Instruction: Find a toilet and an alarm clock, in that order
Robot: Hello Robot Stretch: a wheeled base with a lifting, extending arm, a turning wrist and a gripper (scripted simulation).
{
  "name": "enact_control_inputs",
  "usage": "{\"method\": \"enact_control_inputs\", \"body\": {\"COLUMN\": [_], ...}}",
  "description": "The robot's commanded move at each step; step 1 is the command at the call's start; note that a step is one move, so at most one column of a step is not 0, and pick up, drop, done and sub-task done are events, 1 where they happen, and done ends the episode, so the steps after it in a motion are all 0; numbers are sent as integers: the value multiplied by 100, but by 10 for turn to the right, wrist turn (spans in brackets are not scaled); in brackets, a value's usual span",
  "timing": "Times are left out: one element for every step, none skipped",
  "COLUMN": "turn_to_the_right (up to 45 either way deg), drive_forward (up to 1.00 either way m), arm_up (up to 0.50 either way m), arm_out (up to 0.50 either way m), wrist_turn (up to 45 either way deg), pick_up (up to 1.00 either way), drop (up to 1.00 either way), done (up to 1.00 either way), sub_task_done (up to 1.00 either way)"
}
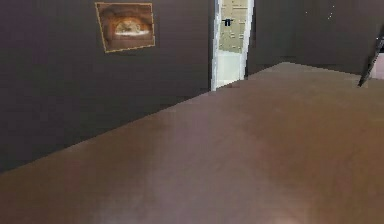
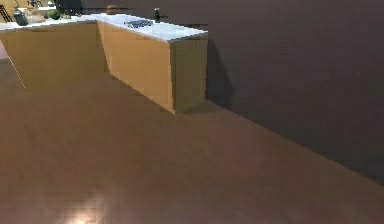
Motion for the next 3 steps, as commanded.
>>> {"method": "enact_control_inputs", "body": {"turn_to_the_right": [-450, -390, 0], "drive_forward": [0, 0, 20], "arm_up": [0, 0, 0], "arm_out": [0, 0, 0], "wrist_turn": [0, 0, 0], "pick_up": [0, 0, 0], "drop": [0, 0, 0], "done": [0, 0, 0], "sub_task_done": [0, 0, 0]}}
